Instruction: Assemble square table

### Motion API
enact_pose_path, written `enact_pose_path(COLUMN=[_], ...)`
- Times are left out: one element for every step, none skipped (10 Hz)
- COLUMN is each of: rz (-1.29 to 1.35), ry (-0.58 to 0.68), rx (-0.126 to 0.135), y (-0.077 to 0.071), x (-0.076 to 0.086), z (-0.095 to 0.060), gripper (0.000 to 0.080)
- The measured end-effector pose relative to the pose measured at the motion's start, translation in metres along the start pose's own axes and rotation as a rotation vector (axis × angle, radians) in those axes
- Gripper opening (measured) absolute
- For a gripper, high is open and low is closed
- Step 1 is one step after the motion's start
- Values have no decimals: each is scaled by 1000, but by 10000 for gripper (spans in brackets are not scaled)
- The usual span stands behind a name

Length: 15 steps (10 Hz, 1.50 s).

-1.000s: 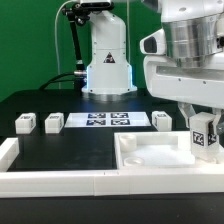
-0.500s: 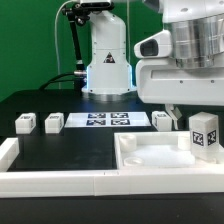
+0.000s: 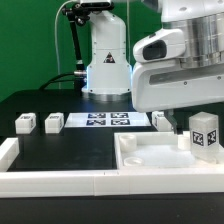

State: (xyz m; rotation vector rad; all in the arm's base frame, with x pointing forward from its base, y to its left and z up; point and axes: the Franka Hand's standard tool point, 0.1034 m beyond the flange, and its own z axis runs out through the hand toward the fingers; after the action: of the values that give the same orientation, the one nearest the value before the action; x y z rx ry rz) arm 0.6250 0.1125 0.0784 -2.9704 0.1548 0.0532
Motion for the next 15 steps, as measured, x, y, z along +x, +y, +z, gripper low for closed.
enact_pose_path(rz=[-86, -167, -255, -329, -392, -451, -512, -511, -511, -511, -511, -510, -492, -484, -454], ry=[0, 0, 1, 3, 3, 2, 1, 1, 0, -1, -1, -1, -1, 0, 0], rx=[0, -3, -8, -18, -26, -34, -35, -34, -34, -34, -34, -34, -34, -33, -33], y=[0, 0, 0, -1, -1, -1, 1, 1, 1, 1, 1, 1, 1, 1, 1], x=[0, 0, 0, 0, 1, 0, 1, 1, 1, 1, 1, 1, 1, 1, 1], z=[0, 0, 0, 0, 0, 0, 0, 0, 0, 1, 1, 1, 1, 1, 1], gripper=[648, 648, 648, 648, 648, 648, 648, 648, 499, 499, 331, 288, 288, 288, 288])
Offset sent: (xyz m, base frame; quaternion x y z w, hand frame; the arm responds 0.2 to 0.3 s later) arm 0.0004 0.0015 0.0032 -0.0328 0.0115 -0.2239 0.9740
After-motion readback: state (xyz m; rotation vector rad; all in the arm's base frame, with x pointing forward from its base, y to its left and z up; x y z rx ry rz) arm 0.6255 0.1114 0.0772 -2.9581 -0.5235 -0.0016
